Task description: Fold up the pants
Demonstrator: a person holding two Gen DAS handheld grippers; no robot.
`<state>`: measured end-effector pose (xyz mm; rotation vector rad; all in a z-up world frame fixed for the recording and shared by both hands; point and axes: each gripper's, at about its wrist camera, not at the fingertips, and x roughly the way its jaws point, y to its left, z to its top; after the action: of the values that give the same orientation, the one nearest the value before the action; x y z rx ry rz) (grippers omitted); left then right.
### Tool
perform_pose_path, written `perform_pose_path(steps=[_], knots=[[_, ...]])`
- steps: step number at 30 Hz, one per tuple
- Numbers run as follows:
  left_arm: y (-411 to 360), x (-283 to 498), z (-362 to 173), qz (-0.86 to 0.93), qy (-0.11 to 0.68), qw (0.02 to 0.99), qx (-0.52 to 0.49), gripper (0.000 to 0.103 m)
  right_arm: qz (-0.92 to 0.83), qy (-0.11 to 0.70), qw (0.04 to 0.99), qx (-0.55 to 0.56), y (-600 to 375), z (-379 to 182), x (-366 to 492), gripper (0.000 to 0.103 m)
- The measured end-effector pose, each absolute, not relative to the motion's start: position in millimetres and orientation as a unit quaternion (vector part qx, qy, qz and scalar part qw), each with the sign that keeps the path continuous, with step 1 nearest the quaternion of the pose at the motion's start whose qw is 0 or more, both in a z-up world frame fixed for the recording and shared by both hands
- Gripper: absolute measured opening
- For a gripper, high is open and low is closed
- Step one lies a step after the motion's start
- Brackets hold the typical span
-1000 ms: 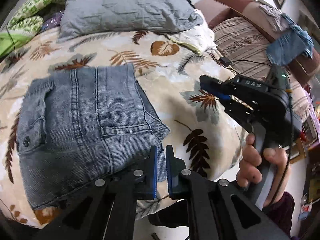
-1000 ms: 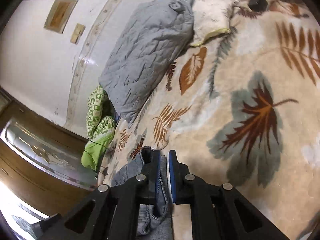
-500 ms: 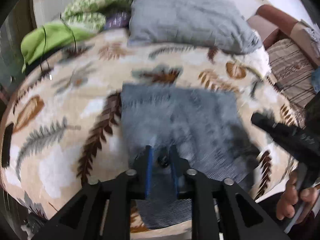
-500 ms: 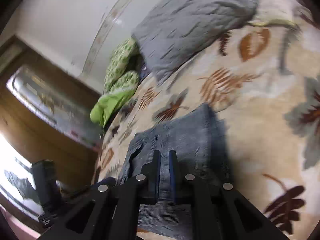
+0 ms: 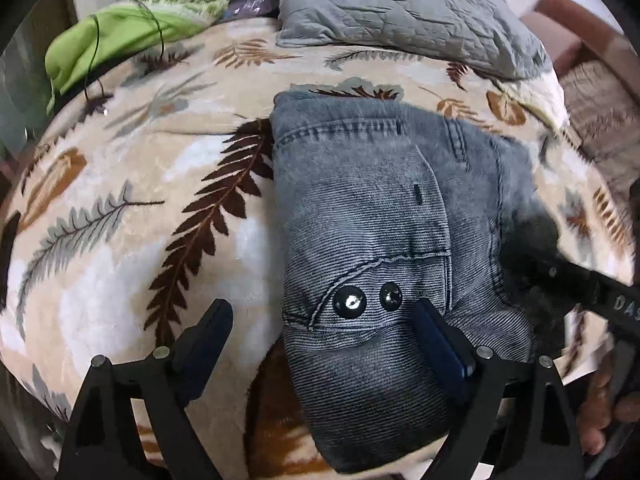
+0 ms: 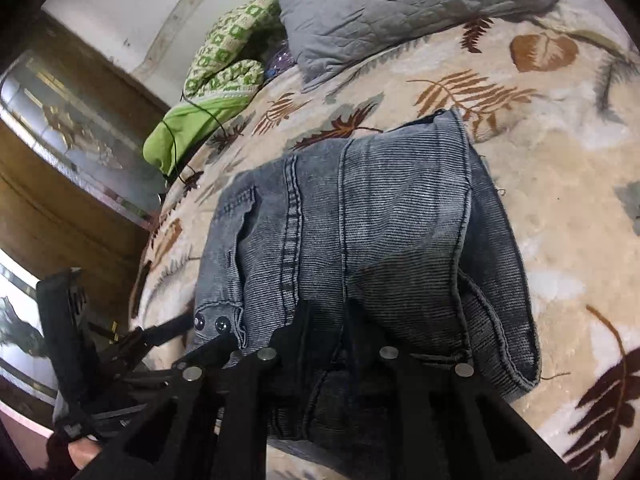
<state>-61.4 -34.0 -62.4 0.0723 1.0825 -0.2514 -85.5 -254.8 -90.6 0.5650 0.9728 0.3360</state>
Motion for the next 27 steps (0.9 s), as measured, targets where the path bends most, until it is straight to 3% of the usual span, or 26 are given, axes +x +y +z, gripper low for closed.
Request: perform_pose_path(steps=[8, 10, 20, 27], knots=[[-32.0, -22.3, 1.9, -0.096, 0.426, 0.899, 0.042, 0.092, 0.146, 0.406, 0.859, 0.277, -277.7, -39.8, -63.6, 0.023], [-40.2, -0.6, -4.2, -0.080, 0.428, 0.899, 0.054, 0.092, 0.130, 0.410, 0.862, 0.268, -278.3, -37.4, -49.9, 0.027], [-53.3, 32.7, -68.2, -0.061, 0.463, 0.883, 0.043, 0.092, 0.114, 0.444, 0.856, 0.238, -260.1, -65.7, -9.6, 0.028], [-54.7, 32.0, -72.6, -0.067, 0.445, 0.891, 0.054, 0.096, 0.116, 0.459, 0.848, 0.239, -258.1, -84.9, -3.7, 0.029]])
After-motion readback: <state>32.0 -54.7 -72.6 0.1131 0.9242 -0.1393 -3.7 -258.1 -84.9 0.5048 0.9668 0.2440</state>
